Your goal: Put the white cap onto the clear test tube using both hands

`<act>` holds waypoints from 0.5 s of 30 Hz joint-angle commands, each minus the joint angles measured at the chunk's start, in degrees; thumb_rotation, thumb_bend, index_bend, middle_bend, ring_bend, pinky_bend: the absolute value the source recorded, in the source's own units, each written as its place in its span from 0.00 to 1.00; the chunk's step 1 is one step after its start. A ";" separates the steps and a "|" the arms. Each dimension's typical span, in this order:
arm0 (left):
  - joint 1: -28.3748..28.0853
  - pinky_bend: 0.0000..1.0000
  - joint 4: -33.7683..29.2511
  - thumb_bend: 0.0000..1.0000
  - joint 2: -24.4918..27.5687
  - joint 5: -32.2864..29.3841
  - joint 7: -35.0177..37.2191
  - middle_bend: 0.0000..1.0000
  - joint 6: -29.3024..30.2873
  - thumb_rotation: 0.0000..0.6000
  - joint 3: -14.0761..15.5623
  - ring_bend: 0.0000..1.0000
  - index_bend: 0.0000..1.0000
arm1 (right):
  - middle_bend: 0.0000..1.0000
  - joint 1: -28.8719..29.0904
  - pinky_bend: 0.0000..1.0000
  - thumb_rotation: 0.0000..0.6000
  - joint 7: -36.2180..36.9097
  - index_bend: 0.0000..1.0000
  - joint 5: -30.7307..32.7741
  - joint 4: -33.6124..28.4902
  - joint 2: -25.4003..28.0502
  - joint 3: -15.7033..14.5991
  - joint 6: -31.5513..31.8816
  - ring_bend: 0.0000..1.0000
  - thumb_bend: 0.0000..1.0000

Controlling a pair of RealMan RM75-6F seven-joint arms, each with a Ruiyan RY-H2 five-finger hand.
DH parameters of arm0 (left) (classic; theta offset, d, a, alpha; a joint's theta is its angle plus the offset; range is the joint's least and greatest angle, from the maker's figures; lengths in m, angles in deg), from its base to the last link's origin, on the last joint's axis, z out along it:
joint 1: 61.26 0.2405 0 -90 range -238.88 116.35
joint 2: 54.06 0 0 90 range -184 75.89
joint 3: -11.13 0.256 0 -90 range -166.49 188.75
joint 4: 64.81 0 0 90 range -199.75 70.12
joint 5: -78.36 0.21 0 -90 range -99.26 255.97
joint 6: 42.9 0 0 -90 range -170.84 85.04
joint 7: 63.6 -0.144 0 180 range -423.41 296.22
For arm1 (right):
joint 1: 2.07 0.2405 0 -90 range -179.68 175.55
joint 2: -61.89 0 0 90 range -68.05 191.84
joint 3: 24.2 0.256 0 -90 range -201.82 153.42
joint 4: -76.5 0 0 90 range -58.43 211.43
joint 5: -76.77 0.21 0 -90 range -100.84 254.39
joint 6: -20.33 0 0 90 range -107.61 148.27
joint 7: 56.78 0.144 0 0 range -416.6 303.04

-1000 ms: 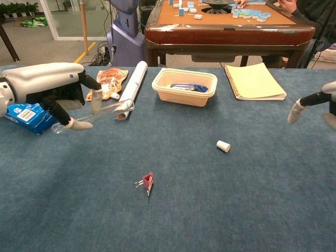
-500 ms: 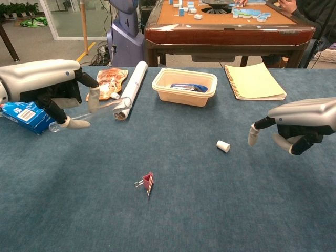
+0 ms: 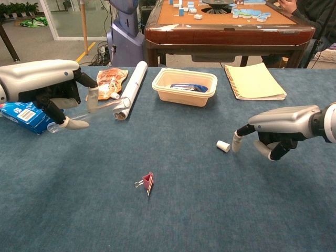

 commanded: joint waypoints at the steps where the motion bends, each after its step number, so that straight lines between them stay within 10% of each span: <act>1: 0.17 1.00 0.02 0.22 0.10 0.06 0.10 1.00 0.01 1.00 0.06 1.00 0.60 | 1.00 0.80 1.00 1.00 -0.13 0.29 0.45 0.71 -0.90 -0.21 0.09 1.00 1.00; 15: 1.19 1.00 -0.07 0.22 0.92 0.96 0.93 1.00 0.41 1.00 0.16 1.00 0.60 | 1.00 4.11 1.00 1.00 -1.54 0.29 3.16 1.96 -2.81 -0.39 2.13 1.00 1.00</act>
